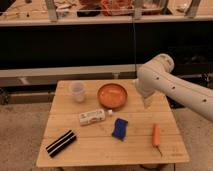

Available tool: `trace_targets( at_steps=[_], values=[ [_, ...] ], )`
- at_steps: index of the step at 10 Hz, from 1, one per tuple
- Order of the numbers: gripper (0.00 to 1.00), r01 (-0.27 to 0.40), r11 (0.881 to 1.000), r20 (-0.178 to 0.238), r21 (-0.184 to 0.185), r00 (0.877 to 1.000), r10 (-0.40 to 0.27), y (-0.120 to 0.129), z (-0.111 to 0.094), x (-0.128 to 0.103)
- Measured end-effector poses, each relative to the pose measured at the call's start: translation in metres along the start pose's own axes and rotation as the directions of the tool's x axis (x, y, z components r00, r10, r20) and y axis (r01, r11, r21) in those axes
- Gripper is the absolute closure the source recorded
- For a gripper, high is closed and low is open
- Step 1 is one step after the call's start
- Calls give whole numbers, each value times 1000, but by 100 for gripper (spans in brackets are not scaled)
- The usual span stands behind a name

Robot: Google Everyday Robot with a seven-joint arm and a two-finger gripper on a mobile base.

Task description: Drag the ceramic bowl in a circle

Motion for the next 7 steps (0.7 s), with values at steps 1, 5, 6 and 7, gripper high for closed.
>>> trace_targets(
  at_steps=[1, 5, 6, 7],
  values=[
    [20, 18, 1000, 3, 9, 1000, -18, -4, 1, -1],
    [20, 71, 997, 19, 32, 997, -72, -17, 9, -7],
    [20, 86, 996, 23, 39, 996, -86, -19, 11, -8],
    [20, 105, 993, 28, 47, 994, -106, -23, 13, -9]
  ],
)
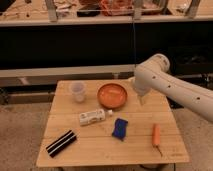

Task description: Drag the ceramic bowl in a circle

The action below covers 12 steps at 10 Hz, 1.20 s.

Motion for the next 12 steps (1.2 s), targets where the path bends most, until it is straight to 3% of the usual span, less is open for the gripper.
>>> trace_targets(
  at_steps=[12],
  values=[
    [20, 130, 990, 51, 58, 990, -133, -23, 43, -18]
  ],
)
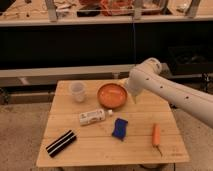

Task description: Drag the ceramic bowl in a circle

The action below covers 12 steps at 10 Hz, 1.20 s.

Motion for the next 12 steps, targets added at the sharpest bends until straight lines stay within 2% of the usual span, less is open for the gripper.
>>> trace_targets(
  at_steps=[5, 12],
  values=[
    [20, 30, 999, 23, 18, 999, -31, -1, 26, -4],
    [20, 46, 998, 61, 41, 997, -48, 5, 59, 5]
  ],
)
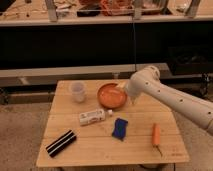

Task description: Drag the ceramic bowl in a circle

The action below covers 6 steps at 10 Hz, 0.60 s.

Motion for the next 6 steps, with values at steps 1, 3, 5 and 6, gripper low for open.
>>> trace_targets(
  at_steps=[1, 3, 5, 6],
  values=[
    [20, 1, 1000, 6, 3, 1000, -1, 1, 6, 1],
    [20, 8, 1000, 17, 8, 1000, -8, 0, 11, 2],
    [20, 10, 1000, 33, 10, 999, -11, 4, 22, 4],
    [20, 10, 1000, 41, 10, 999, -10, 8, 30, 5]
  ],
)
